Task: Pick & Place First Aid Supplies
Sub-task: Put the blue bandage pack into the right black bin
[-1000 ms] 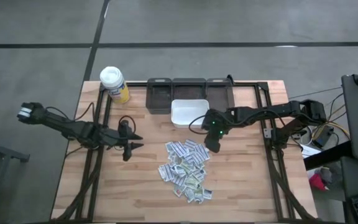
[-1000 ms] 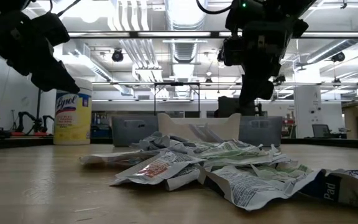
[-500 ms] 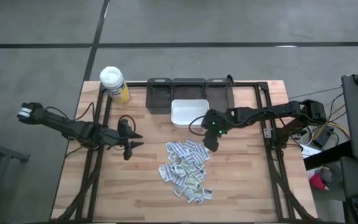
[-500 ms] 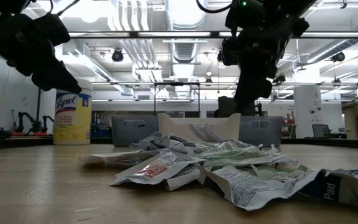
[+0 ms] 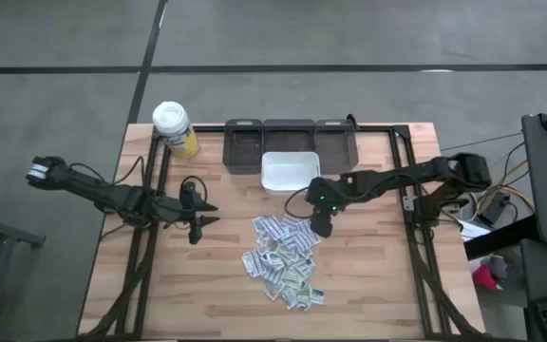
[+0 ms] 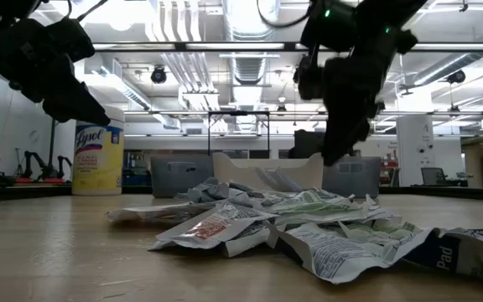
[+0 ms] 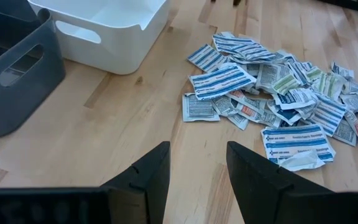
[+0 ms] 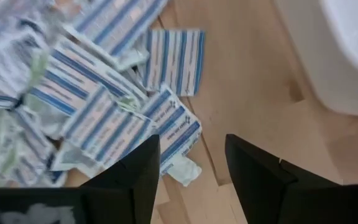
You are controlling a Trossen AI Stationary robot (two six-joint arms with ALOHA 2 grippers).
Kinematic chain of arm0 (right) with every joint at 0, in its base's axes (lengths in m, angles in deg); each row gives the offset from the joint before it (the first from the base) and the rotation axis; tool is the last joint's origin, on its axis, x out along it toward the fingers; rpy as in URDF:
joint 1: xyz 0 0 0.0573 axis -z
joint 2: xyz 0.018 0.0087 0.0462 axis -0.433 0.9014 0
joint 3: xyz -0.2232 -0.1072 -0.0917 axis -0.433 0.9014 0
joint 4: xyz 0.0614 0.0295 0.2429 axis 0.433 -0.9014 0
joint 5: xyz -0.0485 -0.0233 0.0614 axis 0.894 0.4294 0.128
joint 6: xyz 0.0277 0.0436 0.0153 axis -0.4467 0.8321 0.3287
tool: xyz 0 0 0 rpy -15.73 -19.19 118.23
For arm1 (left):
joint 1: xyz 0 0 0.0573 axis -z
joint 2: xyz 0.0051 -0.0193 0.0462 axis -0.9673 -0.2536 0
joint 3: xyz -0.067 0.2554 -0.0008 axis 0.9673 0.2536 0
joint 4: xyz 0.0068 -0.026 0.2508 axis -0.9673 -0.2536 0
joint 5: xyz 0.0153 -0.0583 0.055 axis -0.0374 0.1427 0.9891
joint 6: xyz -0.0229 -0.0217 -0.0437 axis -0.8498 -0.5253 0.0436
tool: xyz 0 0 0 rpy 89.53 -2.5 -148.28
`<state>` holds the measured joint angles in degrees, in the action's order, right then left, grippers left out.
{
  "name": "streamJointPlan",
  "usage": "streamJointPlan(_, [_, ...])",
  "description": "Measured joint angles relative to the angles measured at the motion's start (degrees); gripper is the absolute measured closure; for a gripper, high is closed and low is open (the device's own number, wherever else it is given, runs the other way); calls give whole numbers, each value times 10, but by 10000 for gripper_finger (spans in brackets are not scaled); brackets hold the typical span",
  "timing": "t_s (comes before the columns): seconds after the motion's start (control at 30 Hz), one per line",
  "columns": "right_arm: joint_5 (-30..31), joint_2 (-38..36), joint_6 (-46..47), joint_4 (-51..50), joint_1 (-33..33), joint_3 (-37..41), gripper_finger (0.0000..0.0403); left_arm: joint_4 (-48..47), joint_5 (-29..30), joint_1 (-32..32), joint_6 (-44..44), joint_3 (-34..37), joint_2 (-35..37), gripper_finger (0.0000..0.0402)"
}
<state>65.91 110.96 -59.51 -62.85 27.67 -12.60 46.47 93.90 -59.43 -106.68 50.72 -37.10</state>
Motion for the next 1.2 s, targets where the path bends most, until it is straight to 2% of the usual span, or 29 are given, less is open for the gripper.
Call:
streamJointPlan(0.23, [0, 74, -4, -5, 8, -19, 216, 1, 0, 0, 0, 0, 0, 241])
streamJointPlan(0.63, [5, 134, 9, -6, 5, -37, 230, 1, 0, 0, 0, 0, -2, 241])
streamJointPlan(0.8, [11, 139, 18, -13, 4, -37, 261, 1, 0, 0, 0, 0, -3, 241])
streamJointPlan(0.93, [34, 131, 29, -26, 2, -37, 296, 1, 0, 0, 0, 0, -3, 241])
streamJointPlan(1.2, [35, 125, 30, -35, 0, -41, 367, 1, 0, 0, 0, 0, -3, 241])
